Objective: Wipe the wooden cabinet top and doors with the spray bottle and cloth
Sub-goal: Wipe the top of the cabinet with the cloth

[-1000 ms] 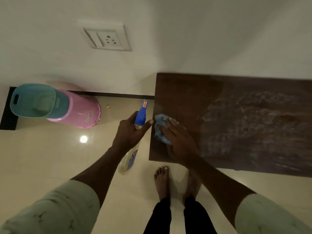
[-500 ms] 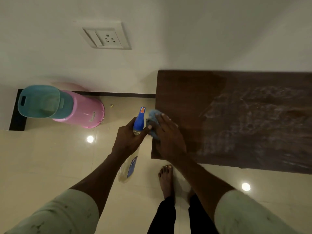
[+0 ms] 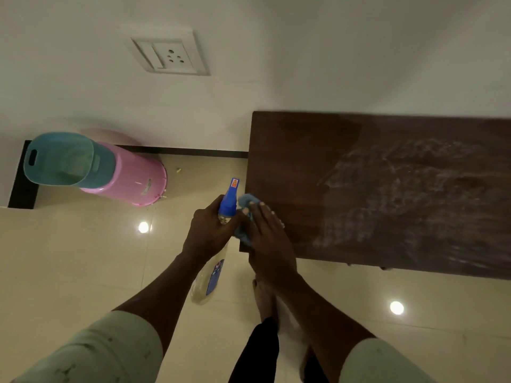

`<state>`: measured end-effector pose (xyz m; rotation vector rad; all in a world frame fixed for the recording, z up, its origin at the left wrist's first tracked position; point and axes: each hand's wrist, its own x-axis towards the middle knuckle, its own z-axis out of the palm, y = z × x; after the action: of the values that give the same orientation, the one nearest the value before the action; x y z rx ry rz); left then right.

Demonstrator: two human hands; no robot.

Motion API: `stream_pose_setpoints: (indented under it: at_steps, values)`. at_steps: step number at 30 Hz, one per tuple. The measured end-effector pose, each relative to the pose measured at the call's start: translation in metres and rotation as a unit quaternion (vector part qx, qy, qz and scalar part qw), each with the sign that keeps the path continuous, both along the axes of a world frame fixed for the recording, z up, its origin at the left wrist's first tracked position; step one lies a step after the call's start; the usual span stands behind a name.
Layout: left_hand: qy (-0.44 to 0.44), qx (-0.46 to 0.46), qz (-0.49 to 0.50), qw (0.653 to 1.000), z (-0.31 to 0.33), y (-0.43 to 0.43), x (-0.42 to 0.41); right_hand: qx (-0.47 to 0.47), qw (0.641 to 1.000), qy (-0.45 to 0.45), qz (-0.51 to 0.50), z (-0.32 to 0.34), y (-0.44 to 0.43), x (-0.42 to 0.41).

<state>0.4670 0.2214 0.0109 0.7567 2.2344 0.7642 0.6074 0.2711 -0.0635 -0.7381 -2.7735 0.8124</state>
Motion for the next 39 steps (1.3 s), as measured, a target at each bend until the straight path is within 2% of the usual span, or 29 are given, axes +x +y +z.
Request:
stream_pose_setpoints:
  at_steps: [5,11,15,21,25,31,33,36,39]
  values:
    - [0.011,0.000,0.016,1.000,0.001,-0.007,0.027,0.013,0.999,-0.003,0.044,-0.001,0.004,0.020]
    - [0.016,0.001,0.026,1.000,0.010,-0.013,0.067,0.056,0.997,-0.034,-0.034,0.008,0.051,0.092]
    - [0.008,0.001,0.040,0.999,0.005,-0.016,0.087,0.031,0.992,-0.033,-0.118,0.010,0.032,0.080]
    - [0.009,0.027,0.058,0.998,-0.006,-0.023,0.087,-0.028,0.995,0.030,-0.091,0.011,-0.013,0.040]
    - [0.012,0.033,0.044,0.998,-0.005,-0.021,0.083,0.008,0.999,0.008,-0.049,0.009,0.012,0.067]
    - [0.008,0.029,0.034,0.999,0.002,-0.009,0.081,0.019,0.982,-0.022,-0.187,0.014,0.031,0.096]
    - [0.002,0.031,0.026,0.999,0.000,-0.007,0.083,0.012,0.988,-0.009,-0.151,0.014,0.023,0.087]
    - [-0.001,0.026,0.009,1.000,-0.006,-0.006,0.087,0.015,0.999,0.011,-0.046,0.012,0.018,0.081]
    - [-0.010,0.032,0.002,0.999,-0.005,0.001,0.091,-0.010,0.999,0.035,-0.028,0.010,0.030,0.090]
